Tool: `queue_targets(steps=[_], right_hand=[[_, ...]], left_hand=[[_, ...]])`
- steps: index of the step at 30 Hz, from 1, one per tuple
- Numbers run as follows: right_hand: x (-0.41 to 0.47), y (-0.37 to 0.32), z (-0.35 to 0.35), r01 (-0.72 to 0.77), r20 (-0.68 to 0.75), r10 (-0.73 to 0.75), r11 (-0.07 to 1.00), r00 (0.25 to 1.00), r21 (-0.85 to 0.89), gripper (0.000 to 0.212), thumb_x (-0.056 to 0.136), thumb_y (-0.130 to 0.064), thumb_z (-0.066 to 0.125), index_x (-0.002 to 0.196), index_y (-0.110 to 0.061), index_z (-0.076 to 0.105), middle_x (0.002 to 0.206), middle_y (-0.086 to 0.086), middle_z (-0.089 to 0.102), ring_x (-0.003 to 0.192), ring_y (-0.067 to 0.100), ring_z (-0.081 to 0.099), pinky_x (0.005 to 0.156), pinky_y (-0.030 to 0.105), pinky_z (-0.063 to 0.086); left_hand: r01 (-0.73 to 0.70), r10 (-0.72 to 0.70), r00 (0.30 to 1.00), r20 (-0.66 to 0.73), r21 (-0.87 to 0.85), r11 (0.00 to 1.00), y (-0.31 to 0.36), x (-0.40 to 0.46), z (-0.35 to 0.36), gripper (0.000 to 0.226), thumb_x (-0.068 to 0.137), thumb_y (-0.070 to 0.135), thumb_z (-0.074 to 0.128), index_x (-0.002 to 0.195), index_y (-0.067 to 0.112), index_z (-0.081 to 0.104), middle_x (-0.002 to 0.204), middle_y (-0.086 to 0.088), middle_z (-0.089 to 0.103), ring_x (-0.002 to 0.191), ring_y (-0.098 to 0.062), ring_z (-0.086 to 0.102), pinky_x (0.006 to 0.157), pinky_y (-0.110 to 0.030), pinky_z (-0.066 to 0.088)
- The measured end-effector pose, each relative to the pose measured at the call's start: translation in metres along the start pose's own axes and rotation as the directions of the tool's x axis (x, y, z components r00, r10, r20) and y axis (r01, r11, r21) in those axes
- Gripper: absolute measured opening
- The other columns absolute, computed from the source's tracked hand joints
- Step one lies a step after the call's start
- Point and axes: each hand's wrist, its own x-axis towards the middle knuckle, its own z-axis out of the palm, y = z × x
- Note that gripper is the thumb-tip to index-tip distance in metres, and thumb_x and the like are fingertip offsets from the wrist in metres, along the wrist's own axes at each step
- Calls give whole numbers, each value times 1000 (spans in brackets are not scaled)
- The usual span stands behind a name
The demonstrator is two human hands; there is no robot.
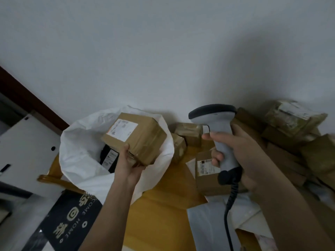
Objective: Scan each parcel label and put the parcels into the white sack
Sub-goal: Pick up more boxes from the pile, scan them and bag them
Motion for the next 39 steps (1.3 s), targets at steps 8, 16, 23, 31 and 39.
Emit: queue_targets(steps=[8, 16, 23, 31, 39], right_hand=[[20, 28, 49, 17, -106, -19, 1000, 994, -17, 42, 85, -15, 67, 124, -10, 52, 95, 11, 63, 48, 11, 49, 47, 28, 48], [16, 41, 46, 12, -259, -21, 999, 966, -36, 34, 89, -15, 65, 121, -12, 53, 102, 15, 61, 47, 11, 49, 50, 28, 49], [-3, 24, 8, 72, -370, -100, 993, 924, -90, 26, 91, -15, 65, 114, -19, 54, 104, 16, 60, 45, 9, 49, 48, 27, 49], [-38, 8, -66, 85, -345, -120, 990, 931, -116, 32, 91, -13, 65, 119, -15, 49, 98, 16, 54, 48, 14, 47, 49, 30, 46], [-44, 9, -141, -13, -296, -36, 987, 954, -162, 32, 94, -14, 62, 122, -14, 46, 118, 34, 50, 48, 15, 46, 50, 32, 46]], left_hand=[[30, -29, 999, 39, -18, 999, 57, 59, -23, 42, 91, 25, 67, 129, 11, 57, 122, -10, 61, 116, -27, 58, 104, -46, 47], [237, -248, 947, 203, 79, 968, 18, 49, -1, 25, 95, 8, 59, 118, -2, 58, 125, -23, 58, 118, -36, 59, 90, -37, 57], [265, -372, 893, 254, 371, 890, -35, 21, 25, 26, 98, 11, 54, 121, -1, 55, 123, -22, 60, 114, -37, 61, 94, -37, 53], [354, -468, 884, 18, 627, 694, -126, -19, 58, 12, 99, 16, 54, 104, 6, 58, 100, -15, 65, 92, -26, 64, 73, -33, 54], [462, -442, 876, -191, 590, 662, -219, -38, 53, 32, 99, 14, 52, 131, 9, 48, 109, -14, 55, 107, -32, 54, 105, -41, 41]])
